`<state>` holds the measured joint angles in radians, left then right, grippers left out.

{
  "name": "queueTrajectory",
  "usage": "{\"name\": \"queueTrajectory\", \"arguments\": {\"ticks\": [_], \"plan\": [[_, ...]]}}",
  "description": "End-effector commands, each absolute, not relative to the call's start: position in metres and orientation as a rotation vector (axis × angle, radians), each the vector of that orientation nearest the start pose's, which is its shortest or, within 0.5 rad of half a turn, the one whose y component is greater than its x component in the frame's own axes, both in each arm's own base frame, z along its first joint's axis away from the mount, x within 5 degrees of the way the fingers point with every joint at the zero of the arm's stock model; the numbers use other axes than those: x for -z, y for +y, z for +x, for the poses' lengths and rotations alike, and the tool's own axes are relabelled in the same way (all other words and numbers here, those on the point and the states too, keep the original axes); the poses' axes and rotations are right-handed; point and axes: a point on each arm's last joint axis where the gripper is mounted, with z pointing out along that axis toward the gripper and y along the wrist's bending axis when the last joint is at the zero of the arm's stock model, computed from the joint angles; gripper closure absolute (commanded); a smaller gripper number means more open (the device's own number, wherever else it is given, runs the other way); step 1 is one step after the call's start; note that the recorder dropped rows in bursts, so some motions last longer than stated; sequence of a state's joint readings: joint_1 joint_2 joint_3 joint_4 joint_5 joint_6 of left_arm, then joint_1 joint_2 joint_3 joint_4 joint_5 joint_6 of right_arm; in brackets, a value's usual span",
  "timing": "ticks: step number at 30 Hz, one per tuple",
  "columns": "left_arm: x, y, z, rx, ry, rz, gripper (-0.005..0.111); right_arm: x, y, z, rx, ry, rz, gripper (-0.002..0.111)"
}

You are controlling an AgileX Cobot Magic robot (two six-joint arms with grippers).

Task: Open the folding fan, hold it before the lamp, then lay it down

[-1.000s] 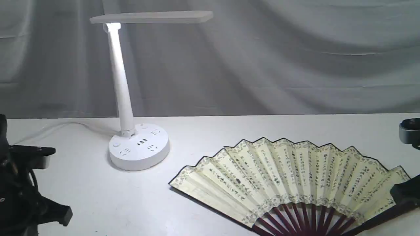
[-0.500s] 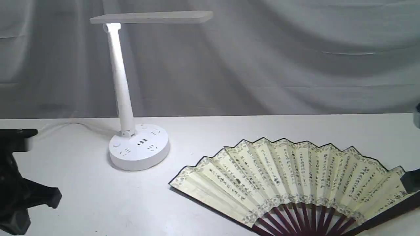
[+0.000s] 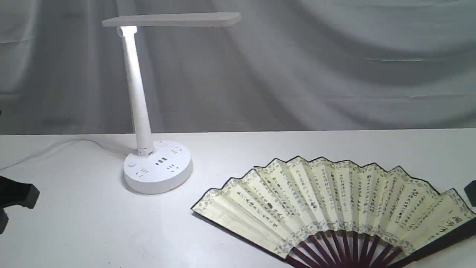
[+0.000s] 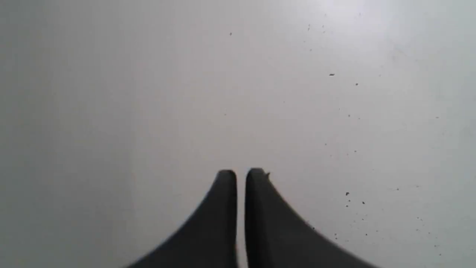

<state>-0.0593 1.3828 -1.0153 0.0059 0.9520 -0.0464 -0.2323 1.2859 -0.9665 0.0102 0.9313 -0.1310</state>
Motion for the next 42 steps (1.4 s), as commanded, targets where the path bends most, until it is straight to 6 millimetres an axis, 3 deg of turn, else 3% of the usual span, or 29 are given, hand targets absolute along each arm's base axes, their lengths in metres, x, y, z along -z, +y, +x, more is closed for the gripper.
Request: {"name": "queueTrajectory", "arguments": {"ticks": [1, 6, 12, 18, 22, 28, 36, 38, 42], "plan": [[-0.297, -0.013, 0.247, -0.003, 2.713, 0.067, 0.107, -0.304, -0.05, 0.22, 0.081, 2.666, 0.15, 0.108], [-0.33, -0.013, 0.219, 0.031, 2.586, 0.042, 0.107, -0.343, -0.041, 0.183, 0.118, 2.485, 0.136, 0.108], [-0.372, -0.013, 0.167, 0.096, 2.38, 0.026, 0.107, -0.376, -0.026, 0.124, 0.138, 2.312, 0.119, 0.108], [-0.401, -0.012, 0.107, 0.135, 2.183, 0.028, 0.107, -0.397, -0.01, 0.063, 0.148, 2.095, 0.111, 0.108], [-0.413, -0.009, 0.062, 0.138, 2.04, 0.033, 0.107, -0.401, -0.004, 0.028, 0.197, 1.999, 0.094, 0.108], [-0.416, -0.006, -0.004, 0.144, 1.859, 0.041, 0.107, -0.395, 0.007, -0.025, 0.233, 1.891, 0.088, 0.108], [-0.397, -0.003, -0.082, 0.164, 1.676, 0.059, 0.107, -0.376, 0.019, -0.081, 0.263, 1.764, 0.085, 0.108], [-0.393, -0.002, -0.098, 0.164, 1.603, 0.06, 0.107, -0.375, 0.02, -0.085, 0.263, 1.747, 0.086, 0.108], [-0.394, -0.001, -0.102, 0.157, 1.602, 0.059, 0.107, -0.374, 0.021, -0.084, 0.24, 1.748, 0.086, 0.108]]}}
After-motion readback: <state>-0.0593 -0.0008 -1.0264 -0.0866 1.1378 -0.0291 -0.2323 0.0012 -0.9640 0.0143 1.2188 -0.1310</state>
